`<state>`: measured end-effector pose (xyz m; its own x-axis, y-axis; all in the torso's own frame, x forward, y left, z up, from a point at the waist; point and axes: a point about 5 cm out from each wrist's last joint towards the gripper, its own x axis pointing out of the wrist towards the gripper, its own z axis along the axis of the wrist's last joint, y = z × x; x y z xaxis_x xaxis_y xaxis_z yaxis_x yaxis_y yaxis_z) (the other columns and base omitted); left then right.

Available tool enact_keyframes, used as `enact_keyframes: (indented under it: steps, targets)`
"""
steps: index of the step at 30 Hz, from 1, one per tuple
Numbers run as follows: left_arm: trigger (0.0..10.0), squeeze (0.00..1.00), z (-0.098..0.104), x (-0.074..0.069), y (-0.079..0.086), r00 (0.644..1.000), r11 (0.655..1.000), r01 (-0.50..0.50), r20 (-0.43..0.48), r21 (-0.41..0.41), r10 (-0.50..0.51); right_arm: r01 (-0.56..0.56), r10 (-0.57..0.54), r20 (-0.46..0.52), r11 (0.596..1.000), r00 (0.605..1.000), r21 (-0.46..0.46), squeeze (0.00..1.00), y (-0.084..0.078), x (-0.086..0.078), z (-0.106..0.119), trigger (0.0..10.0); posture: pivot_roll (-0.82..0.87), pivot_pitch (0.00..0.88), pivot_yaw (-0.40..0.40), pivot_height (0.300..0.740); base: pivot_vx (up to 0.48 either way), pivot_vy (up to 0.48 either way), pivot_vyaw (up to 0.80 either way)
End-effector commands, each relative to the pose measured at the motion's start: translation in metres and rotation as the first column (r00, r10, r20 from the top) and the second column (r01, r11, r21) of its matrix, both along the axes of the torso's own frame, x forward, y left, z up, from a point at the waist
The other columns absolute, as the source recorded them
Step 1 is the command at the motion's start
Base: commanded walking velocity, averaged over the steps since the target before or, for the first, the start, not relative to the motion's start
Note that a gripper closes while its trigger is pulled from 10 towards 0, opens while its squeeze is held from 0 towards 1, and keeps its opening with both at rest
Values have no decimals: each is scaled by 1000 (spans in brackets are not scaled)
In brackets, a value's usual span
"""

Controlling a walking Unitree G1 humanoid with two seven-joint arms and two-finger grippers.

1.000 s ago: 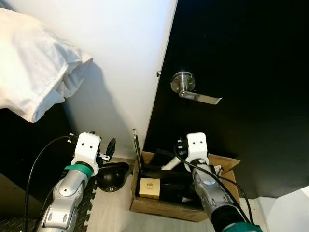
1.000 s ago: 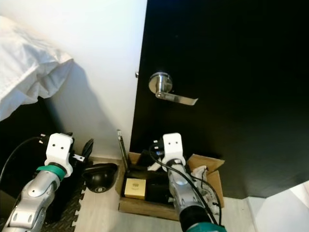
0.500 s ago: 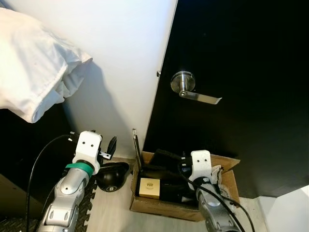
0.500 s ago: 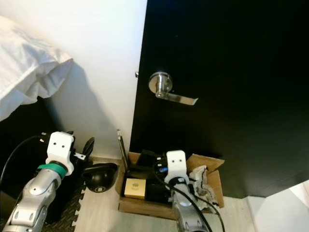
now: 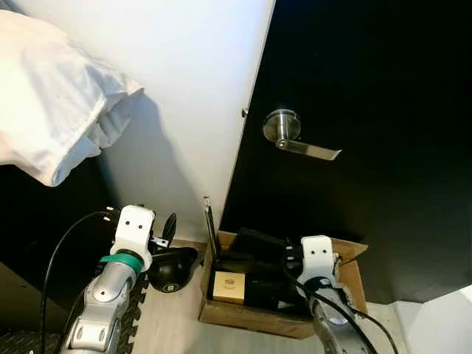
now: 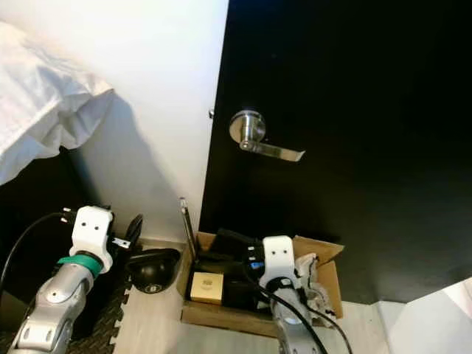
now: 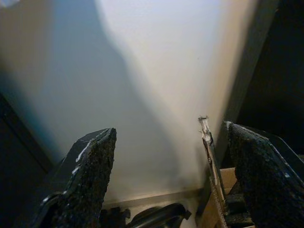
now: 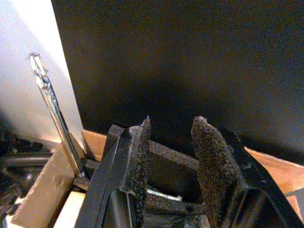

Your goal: Clean up the room

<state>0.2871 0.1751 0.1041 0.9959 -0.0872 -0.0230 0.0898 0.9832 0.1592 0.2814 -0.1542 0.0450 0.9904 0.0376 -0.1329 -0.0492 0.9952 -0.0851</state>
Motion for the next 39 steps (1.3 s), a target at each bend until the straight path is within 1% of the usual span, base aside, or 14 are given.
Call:
enact_keyframes:
  steps: [1,2,4,7,8,9,12,13,15,17,24,29,33,39]
  targets:
    - [10000,0,-6,-4,-3,1000,1000,-6,-19,-21,5,27,-27,-28,1000,999,0,0,-5,-7,-5,10000,85,43,-54,740,0,0,0]
    - [10000,0,-7,-5,-5,1000,1000,0,-18,-25,0,33,-33,-27,999,999,-1,0,-5,-9,-6,10000,88,36,-38,740,0,0,0]
    - [10000,0,-7,-5,-6,1000,1000,4,-17,-27,-4,36,-36,-26,999,999,-1,0,-5,-10,-6,10000,88,36,-38,740,0,0,0]
    - [10000,0,-7,-6,-11,999,999,32,-14,-21,-33,47,-47,-27,999,999,-8,0,-4,-12,-7,10000,90,19,-15,740,0,0,0]
    - [10000,0,-6,-6,-12,999,999,41,-13,-17,-42,42,-43,-27,998,999,-38,0,-4,-13,-7,10000,93,7,-4,740,0,0,0]
    - [10000,0,-6,-6,-12,999,999,41,-13,-17,-42,42,-43,-27,998,999,-38,0,-4,-13,-7,10000,93,7,-4,740,0,0,0]
    - [10000,0,-5,-3,-14,998,998,55,-12,-2,-55,30,-33,-29,996,999,-89,0,-3,-15,-9,10000,104,1,12,740,0,0,0]
    - [10000,0,-5,-3,-15,998,998,60,-13,-1,-60,29,-32,-29,995,999,-98,0,-2,-14,-9,10000,111,0,29,740,0,0,800]
    - [10000,0,-5,-3,-15,998,998,64,-14,-1,-64,29,-32,-28,994,999,-105,0,-1,-13,-9,10000,111,0,29,740,0,0,800]
    - [10000,0,-4,-4,-16,997,997,79,-18,4,-79,41,-44,-27,994,999,-103,0,0,-10,-8,10000,123,0,50,740,0,0,800]
    - [10000,0,-4,1,-11,997,997,73,-24,10,-72,50,-54,-31,993,998,-105,0,3,-6,-8,10000,119,0,60,740,0,0,800]
    - [10000,0,-5,3,-13,996,996,85,-31,20,-85,56,-60,-33,993,998,-106,0,3,-5,-8,10000,112,0,60,740,0,0,800]
    - [10000,0,-5,5,-14,997,997,76,-29,8,-76,57,-61,-42,993,997,-105,0,3,-6,-10,10000,112,0,54,740,0,0,800]
    - [10000,0,-5,3,-14,998,998,62,-32,-3,-62,53,-59,-56,994,997,-100,0,5,-6,-12,10000,119,0,45,740,0,0,800]
